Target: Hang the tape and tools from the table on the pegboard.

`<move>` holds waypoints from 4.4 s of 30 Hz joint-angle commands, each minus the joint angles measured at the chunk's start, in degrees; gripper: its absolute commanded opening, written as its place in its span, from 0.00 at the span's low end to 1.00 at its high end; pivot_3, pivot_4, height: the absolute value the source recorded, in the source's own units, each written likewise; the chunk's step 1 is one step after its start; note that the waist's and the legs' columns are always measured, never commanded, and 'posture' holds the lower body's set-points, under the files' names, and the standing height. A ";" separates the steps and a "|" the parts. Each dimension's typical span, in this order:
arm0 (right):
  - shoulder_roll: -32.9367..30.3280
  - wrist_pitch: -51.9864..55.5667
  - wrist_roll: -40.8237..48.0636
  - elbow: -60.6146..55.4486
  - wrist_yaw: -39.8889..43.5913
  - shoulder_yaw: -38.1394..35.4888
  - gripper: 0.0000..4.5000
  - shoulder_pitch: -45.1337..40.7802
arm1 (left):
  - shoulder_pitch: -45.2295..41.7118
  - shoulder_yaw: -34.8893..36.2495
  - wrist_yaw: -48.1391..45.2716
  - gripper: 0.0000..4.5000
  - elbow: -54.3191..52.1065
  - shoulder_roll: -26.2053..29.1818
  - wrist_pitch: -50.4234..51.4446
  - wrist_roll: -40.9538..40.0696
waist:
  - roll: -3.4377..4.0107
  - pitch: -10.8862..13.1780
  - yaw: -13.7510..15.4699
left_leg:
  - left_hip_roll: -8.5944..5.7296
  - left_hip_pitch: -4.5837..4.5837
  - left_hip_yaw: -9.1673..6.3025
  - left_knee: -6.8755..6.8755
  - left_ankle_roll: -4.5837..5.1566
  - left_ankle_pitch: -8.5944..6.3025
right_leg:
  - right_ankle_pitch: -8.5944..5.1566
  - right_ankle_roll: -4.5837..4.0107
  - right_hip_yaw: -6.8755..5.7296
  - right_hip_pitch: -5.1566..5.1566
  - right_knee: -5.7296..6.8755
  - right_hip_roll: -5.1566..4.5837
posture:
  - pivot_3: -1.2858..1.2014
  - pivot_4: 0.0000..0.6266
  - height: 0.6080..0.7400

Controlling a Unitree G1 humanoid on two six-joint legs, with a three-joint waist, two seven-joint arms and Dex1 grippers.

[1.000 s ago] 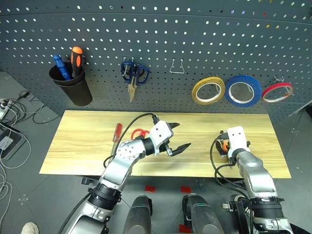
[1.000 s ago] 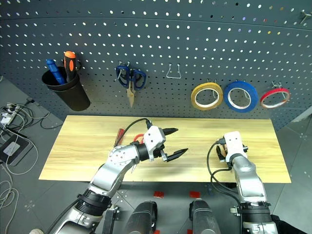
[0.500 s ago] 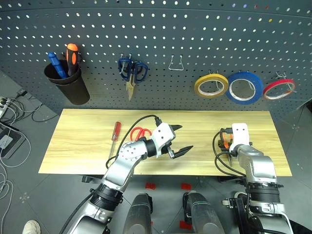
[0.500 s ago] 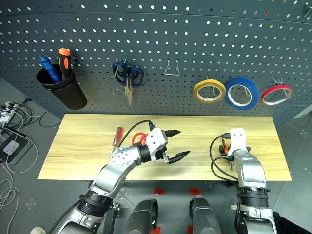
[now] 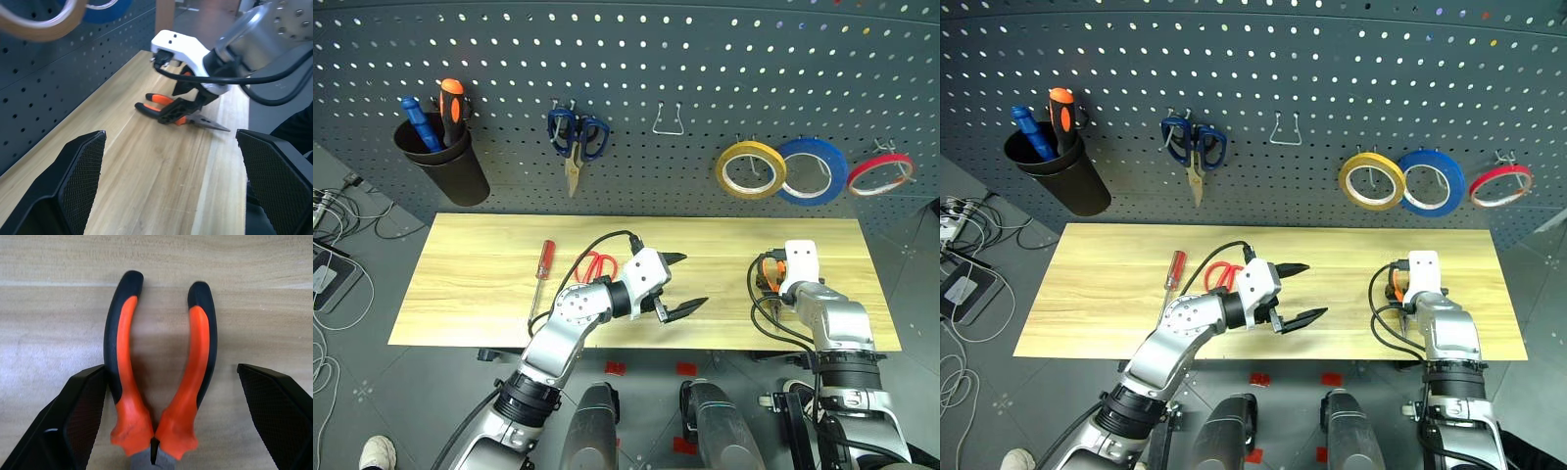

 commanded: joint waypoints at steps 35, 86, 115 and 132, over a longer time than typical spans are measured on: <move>1.72 -27.61 3.07 -27.81 15.01 19.01 0.66 6.12 | 15.04 9.80 12.81 1.00 -19.38 -0.28 13.16 -7.94 | -0.11 -1.31 0.69 | 0.01 -0.16 -0.06 -0.09 -0.32 0.18 | 0.00 0.02 -0.16 -0.06 -0.26 -0.07 | 0.56 0.31 1.00; 13.85 -84.11 -7.53 32.71 -9.03 13.63 0.74 -29.66 | -9.95 12.53 23.70 1.00 -3.55 -6.66 5.38 -4.29 | -0.58 -4.54 3.42 | 0.03 -0.07 0.10 0.00 -0.45 0.25 | 0.02 -0.01 -0.11 -0.15 0.30 -0.03 | 0.59 0.29 1.00; -0.52 -46.19 5.30 -26.95 22.80 21.95 0.99 10.94 | 9.04 9.14 32.67 1.00 -11.36 -5.50 19.41 3.15 | -0.60 -4.35 3.08 | 0.01 0.01 -0.04 0.00 -0.10 0.05 | 0.01 -0.01 -0.09 -0.01 0.00 0.00 | 0.55 0.48 1.00; -9.97 -48.25 5.72 -27.56 38.29 27.71 0.99 19.38 | 10.93 13.73 36.77 1.00 -4.87 -2.34 33.58 7.52 | -0.44 2.40 1.62 | 0.06 0.74 -0.25 -0.10 0.03 -0.02 | -0.04 -0.07 -0.01 0.67 -0.05 0.05 | 0.54 0.74 1.00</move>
